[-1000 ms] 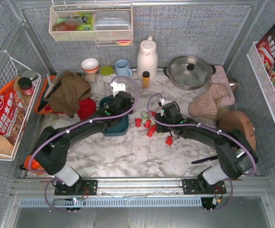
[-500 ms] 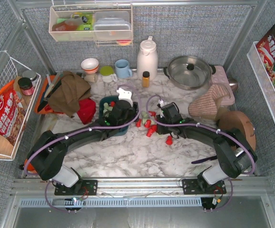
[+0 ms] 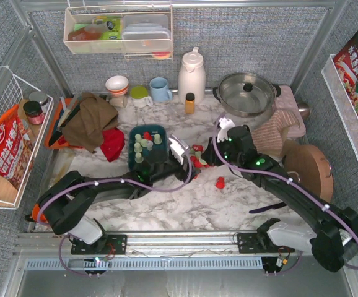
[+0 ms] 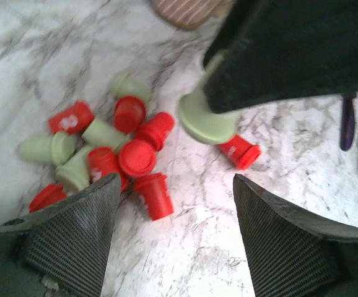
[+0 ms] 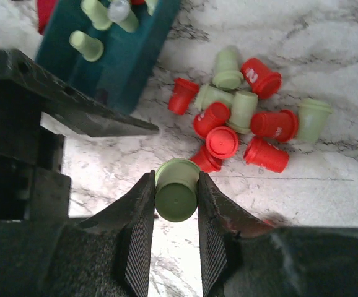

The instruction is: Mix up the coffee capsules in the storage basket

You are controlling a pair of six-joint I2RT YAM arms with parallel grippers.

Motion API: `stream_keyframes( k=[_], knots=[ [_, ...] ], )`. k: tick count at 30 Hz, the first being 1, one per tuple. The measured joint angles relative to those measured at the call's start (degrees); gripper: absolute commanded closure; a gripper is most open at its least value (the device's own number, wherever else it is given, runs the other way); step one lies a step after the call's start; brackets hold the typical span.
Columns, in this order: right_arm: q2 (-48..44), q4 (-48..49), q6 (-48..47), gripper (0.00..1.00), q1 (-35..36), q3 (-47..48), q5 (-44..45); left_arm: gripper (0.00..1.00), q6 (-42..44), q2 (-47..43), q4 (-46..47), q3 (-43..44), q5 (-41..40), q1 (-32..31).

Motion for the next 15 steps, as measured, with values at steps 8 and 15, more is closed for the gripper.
stream_keyframes(
  k=[8, 15],
  knots=[
    [-5.7, -0.1, 2.4, 0.82, 0.0, 0.2, -5.3, 0.13, 10.5, 0.8, 18.9, -5.8, 2.5, -4.9],
    [-5.5, 0.7, 5.4, 0.81, 0.0, -0.1, -10.8, 0.23, 16.5, 0.9, 24.4, -5.8, -4.4, -7.1]
  ],
)
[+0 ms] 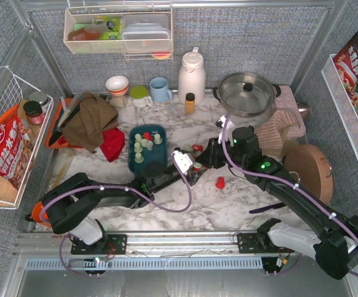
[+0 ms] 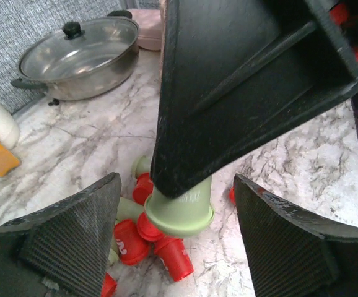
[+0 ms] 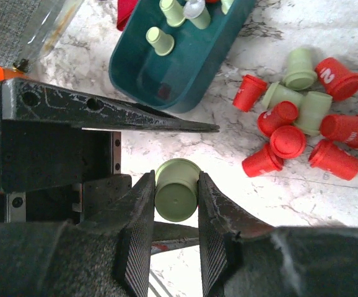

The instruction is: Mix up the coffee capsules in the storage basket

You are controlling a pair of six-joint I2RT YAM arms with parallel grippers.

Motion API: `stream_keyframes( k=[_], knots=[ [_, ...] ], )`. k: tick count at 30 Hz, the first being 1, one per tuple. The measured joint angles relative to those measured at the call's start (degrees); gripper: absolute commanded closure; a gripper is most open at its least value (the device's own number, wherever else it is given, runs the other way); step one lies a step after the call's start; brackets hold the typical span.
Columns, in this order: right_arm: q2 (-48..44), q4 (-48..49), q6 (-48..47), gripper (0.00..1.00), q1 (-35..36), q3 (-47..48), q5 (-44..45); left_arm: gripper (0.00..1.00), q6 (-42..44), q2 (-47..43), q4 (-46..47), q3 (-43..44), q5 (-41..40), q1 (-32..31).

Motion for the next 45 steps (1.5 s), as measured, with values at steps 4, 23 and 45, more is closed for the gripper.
stream_keyframes(
  k=[4, 23, 45],
  knots=[
    [0.7, 1.1, 1.5, 0.76, 0.0, -0.2, -2.2, 0.49, 2.5, -0.3, 0.9, 0.0, -2.6, -0.9],
    [-1.5, 1.7, 0.2, 0.40, -1.6, -0.2, 4.9, 0.79, 3.2, -5.4, -3.2, -3.7, -17.0, 2.1],
    [8.5, 0.1, -7.3, 0.37, -2.0, -1.5, 12.4, 0.38, -18.0, 10.0, -35.7, 15.6, -21.3, 27.6]
  ],
)
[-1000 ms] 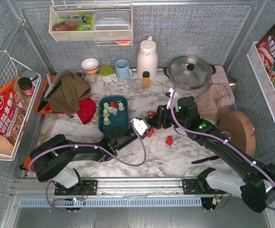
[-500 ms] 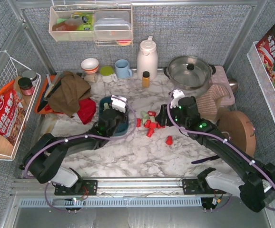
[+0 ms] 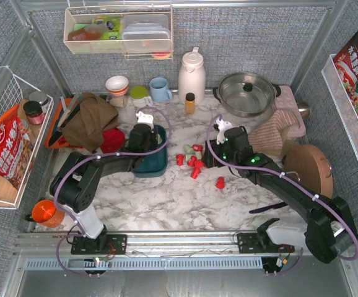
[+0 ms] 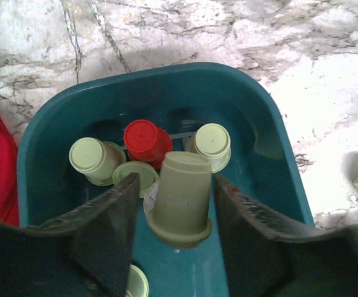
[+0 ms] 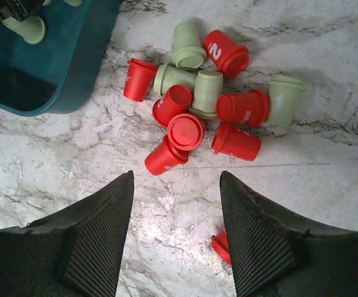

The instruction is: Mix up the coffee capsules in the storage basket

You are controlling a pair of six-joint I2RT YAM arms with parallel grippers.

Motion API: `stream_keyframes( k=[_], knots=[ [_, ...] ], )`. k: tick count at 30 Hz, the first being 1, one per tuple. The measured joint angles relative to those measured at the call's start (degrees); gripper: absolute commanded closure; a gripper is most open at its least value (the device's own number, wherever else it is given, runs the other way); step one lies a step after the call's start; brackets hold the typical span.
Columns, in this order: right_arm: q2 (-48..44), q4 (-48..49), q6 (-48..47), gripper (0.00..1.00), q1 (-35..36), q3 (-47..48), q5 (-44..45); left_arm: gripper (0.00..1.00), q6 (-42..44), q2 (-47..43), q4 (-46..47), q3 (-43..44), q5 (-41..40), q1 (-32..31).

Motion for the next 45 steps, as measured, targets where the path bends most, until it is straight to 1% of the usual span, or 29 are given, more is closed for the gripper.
stream_keyframes(
  k=[6, 9, 11, 12, 14, 16, 19, 24, 28, 35, 45],
  knots=[
    [2.6, 0.0, -0.6, 0.35, 0.0, 0.0, 0.0, 0.25, -1.8, 0.8, -3.6, 1.6, -0.3, 0.3],
    [4.7, 0.0, -0.7, 0.35, 0.0, 0.0, -0.3, 0.23, -2.1, -1.5, -4.5, 0.5, -1.9, 0.3],
    [6.3, 0.2, -0.6, 0.35, 0.0, 0.0, -0.8, 0.23, -2.2, -3.6, -5.0, -0.3, -3.0, 0.4],
    [8.2, 0.5, -0.5, 0.35, 0.0, 0.0, -1.5, 0.23, -2.8, -6.8, -5.7, -0.3, -4.4, 0.4],
    [8.9, 0.9, -0.2, 0.35, 0.2, 0.0, -1.6, 0.23, -3.1, -7.6, -6.3, -0.4, -4.5, 0.4],
    [11.6, 3.7, 1.1, 0.35, 1.2, 0.2, -1.5, 0.23, -4.0, -11.8, -10.5, -1.3, -4.5, 0.4],
    [14.0, 3.8, 2.4, 0.35, 3.2, 0.2, -1.2, 0.22, -5.7, -17.9, -10.9, -2.2, -4.5, 0.4],
    [16.6, 6.3, 3.7, 0.35, 6.0, 0.2, 2.0, 0.22, -7.0, -24.4, -12.7, -5.5, -1.6, 0.1],
    [21.4, 6.5, 3.9, 0.35, 6.7, 3.1, 5.2, 0.22, -8.6, -28.3, -13.8, -7.4, 0.6, -0.3],
    [27.9, 3.9, 3.5, 0.37, 8.7, 8.9, 8.8, 0.22, -10.1, -31.5, -14.5, -9.8, 3.4, -1.6],
    [26.7, -1.1, 1.4, 0.37, 11.5, 9.0, 12.6, 0.23, -10.3, -32.3, -14.0, -12.4, 4.7, -5.0]
  ],
)
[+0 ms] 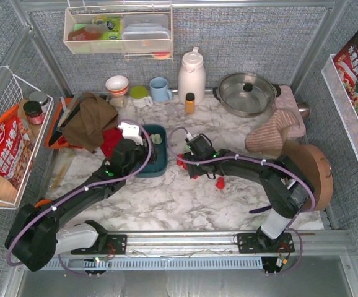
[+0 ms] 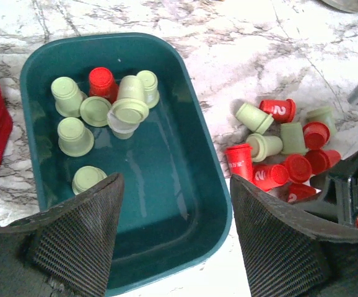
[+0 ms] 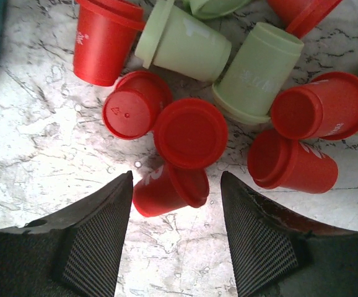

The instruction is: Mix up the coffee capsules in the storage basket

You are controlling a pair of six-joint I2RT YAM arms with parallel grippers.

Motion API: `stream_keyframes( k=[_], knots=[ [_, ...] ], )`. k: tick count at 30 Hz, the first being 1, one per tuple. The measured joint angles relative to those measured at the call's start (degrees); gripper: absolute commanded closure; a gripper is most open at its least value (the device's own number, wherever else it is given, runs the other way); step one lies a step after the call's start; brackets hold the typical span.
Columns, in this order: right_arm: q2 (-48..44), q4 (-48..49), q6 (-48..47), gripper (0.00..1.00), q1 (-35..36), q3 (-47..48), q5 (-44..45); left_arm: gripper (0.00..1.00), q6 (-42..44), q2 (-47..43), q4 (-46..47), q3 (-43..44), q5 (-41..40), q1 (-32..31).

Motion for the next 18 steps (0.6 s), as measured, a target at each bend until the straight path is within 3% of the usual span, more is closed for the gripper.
stream_keyframes(
  k=[11, 18],
  knots=[
    [4.6, -3.7, -2.7, 0.39, 0.0, 3.4, -1.1, 0.23, 2.1, 0.9, 1.6, -0.4, 0.0, -4.9],
    [2.7, -4.6, -3.6, 0.54, 0.0, 2.7, -2.4, 0.23, 4.8, -0.4, 3.9, -2.0, 0.3, -7.7]
  ],
)
